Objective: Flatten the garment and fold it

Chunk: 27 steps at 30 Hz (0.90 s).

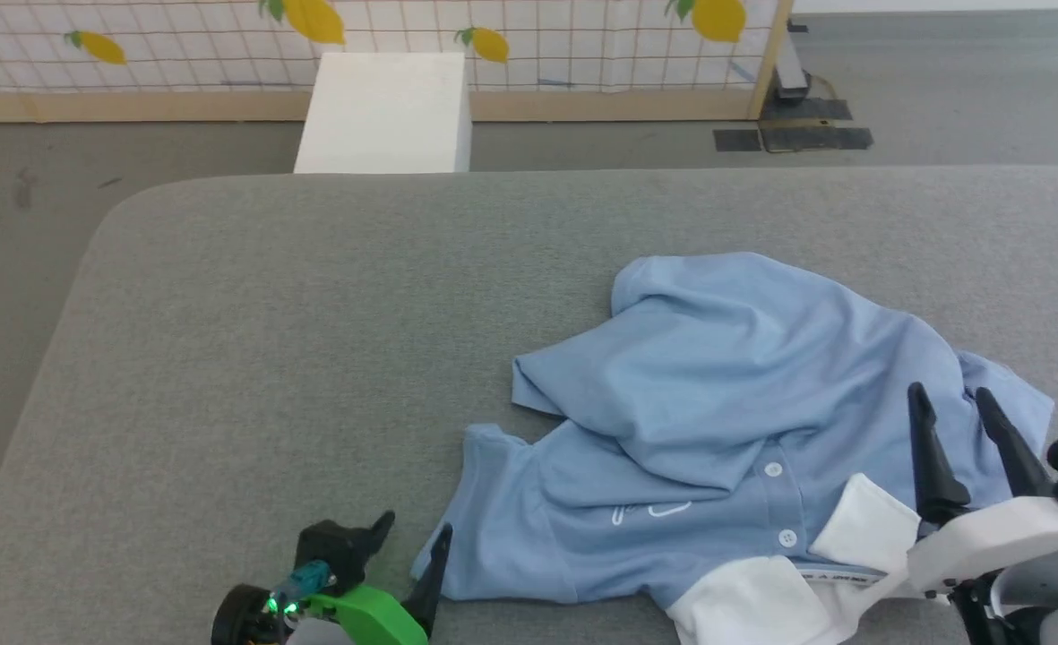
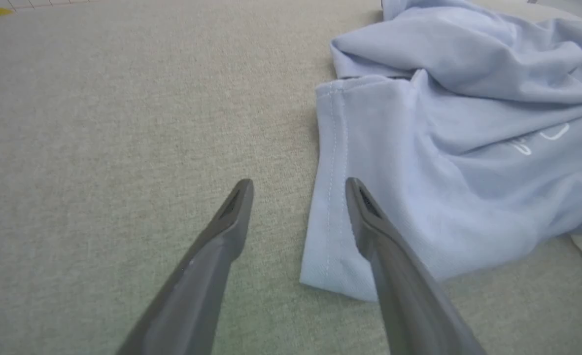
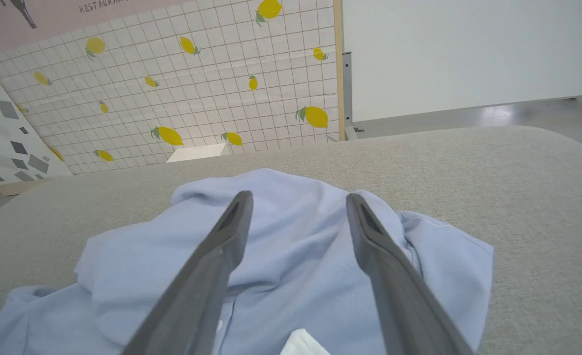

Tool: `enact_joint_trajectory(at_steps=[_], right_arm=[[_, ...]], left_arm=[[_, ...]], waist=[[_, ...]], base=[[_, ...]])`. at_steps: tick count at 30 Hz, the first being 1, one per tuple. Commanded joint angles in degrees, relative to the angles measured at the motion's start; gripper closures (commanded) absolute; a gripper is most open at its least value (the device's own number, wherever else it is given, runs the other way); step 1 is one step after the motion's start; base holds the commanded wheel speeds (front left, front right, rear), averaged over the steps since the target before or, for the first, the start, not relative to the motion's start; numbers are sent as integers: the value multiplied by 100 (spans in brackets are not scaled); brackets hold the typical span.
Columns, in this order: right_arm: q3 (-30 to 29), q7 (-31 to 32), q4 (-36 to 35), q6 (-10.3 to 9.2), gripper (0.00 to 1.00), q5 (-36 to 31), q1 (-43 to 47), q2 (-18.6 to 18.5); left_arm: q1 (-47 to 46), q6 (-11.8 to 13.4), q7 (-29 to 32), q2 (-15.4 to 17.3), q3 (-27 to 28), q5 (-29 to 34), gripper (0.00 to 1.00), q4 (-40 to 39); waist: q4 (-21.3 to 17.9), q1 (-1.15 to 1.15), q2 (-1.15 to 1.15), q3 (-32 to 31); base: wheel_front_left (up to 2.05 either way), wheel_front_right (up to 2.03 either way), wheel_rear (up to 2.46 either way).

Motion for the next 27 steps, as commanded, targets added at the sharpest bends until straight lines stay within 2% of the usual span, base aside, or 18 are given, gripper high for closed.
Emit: enact_joint_trajectory(at_steps=[1, 11, 12, 13, 16, 19, 25, 26, 27], right_arm=[[-39, 13, -38, 20, 0, 71, 68, 3], [-5, -32, 62, 20, 0, 259, 96, 4], [-11, -24, 59, 20, 0, 267, 115, 4], [-19, -14, 59, 20, 0, 261, 129, 4], [-87, 27, 84, 20, 0, 214, 150, 4], [-222, 93, 159, 20, 0, 86, 114, 4], [-767, 374, 624, 20, 0, -292, -262, 4], [-905, 444, 759, 20, 0, -329, -373, 4], [-1176, 771, 1194, 20, 0, -479, -689, 4]], left_arm=[[26, -35, 186, 13, -39, -129, 0, 64], [108, 143, 2208, -134, -190, -629, 0, 386], [150, 137, 2413, -138, -211, -702, 55, 342], [179, 128, 2540, -133, -229, -755, 100, 292], [229, 141, 2641, -67, -225, -808, 100, -2], [226, 339, 2341, 19, -51, -716, 100, -226], [214, 1011, 1489, 132, 658, -646, 100, -449], [213, 1121, 1372, 149, 783, -651, 100, -456], [199, 1332, 1131, 199, 1013, -638, 100, -484]], waist=[[-103, 0, 0, 57], [-388, 0, 0, 128], [-404, 0, 0, 124], [-414, 0, 0, 122], [-421, 0, 0, 129], [-397, 0, 0, 137], [-269, 0, 0, 204], [-240, 0, 0, 219], [-165, 0, 0, 283]], base=[[0, 0, 0], [0, 0, 0], [0, 0, 0], [0, 0, 0], [0, 0, 0], [0, 0, 0], [0, 0, 0], [0, 0, 0], [0, 0, 0]])
